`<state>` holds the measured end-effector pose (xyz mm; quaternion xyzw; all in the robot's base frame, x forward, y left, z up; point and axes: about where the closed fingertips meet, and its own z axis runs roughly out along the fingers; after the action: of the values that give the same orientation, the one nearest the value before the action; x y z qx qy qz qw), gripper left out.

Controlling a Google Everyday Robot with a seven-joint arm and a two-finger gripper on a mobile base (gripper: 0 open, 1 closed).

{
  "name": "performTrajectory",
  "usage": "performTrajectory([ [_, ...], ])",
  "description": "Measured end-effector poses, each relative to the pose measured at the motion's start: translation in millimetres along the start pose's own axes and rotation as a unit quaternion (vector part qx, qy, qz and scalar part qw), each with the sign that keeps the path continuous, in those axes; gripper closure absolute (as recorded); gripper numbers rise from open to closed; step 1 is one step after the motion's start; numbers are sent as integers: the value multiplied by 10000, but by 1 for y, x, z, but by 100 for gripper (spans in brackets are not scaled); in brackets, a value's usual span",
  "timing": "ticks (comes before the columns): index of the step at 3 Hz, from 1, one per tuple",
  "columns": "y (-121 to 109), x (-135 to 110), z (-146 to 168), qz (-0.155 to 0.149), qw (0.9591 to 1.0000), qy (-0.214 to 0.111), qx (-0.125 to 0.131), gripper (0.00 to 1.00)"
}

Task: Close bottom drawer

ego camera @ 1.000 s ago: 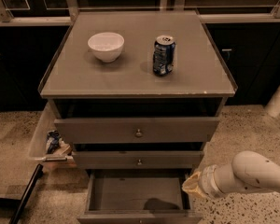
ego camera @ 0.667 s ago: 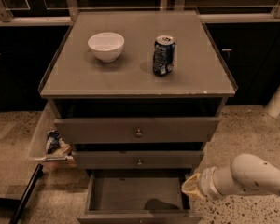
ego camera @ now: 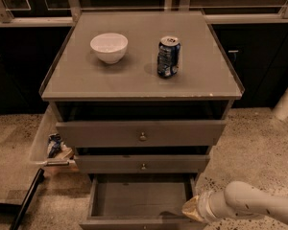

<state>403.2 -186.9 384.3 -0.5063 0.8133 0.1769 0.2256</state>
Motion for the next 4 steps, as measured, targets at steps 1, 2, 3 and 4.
performTrajectory([
  [1, 0, 0, 0, 0, 10000, 0, 0, 100],
  [2, 0, 8, 17, 67, 9999, -111, 30, 100],
  [3, -7, 23, 50, -9, 9993, -377, 67, 100],
  [4, -12, 43, 90, -98, 9972, -738, 54, 100],
])
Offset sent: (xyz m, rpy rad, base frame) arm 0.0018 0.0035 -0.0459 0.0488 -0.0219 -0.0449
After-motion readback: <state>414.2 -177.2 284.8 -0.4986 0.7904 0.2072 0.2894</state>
